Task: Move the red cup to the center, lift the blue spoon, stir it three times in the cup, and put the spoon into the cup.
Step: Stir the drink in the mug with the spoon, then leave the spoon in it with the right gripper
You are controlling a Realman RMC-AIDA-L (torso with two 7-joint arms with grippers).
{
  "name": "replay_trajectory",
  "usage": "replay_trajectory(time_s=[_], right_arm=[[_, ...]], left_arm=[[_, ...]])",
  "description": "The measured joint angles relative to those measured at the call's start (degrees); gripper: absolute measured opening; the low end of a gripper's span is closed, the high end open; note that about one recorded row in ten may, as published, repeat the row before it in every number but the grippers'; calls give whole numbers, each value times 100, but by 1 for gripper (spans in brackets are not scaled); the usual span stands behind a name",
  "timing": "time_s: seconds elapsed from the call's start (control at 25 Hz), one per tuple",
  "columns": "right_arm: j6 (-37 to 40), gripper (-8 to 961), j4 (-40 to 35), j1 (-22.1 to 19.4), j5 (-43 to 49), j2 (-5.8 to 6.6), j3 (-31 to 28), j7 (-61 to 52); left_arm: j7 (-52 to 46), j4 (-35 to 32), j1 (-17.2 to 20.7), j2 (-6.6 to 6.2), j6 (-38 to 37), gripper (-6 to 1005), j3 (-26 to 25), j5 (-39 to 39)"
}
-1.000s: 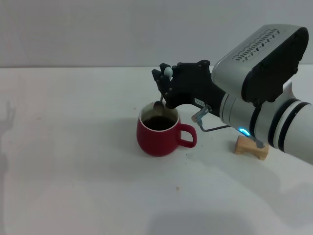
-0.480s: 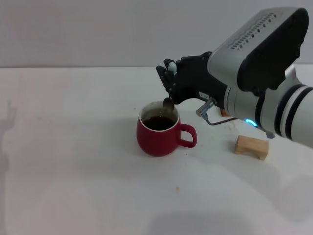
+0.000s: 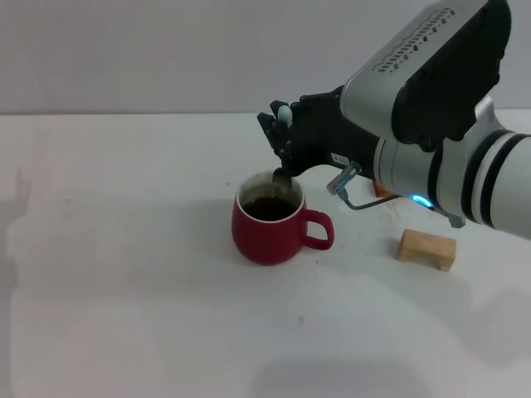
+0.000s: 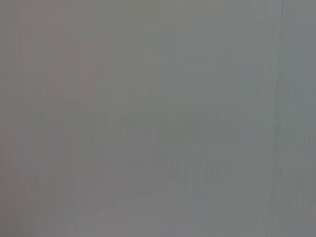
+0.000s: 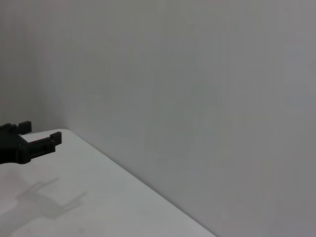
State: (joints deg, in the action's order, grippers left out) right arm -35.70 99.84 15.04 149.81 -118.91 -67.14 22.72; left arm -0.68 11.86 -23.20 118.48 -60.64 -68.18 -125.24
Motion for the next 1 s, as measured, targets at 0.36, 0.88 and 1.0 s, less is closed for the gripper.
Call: replay_trajectory(time_s=[0.36,0.88,1.0], right_arm=[[10,133,-202,123,-9,-4,20,-3],[149,134,-996,610,-294,-3,30,91],[168,134,-1027,625,-300,-7,30,107]], left_arm=[[-3,10,0,0,0,861,25,0],[-3,51,11,0,0,861,25,0],[-3,63,18,0,0,861,24,0]])
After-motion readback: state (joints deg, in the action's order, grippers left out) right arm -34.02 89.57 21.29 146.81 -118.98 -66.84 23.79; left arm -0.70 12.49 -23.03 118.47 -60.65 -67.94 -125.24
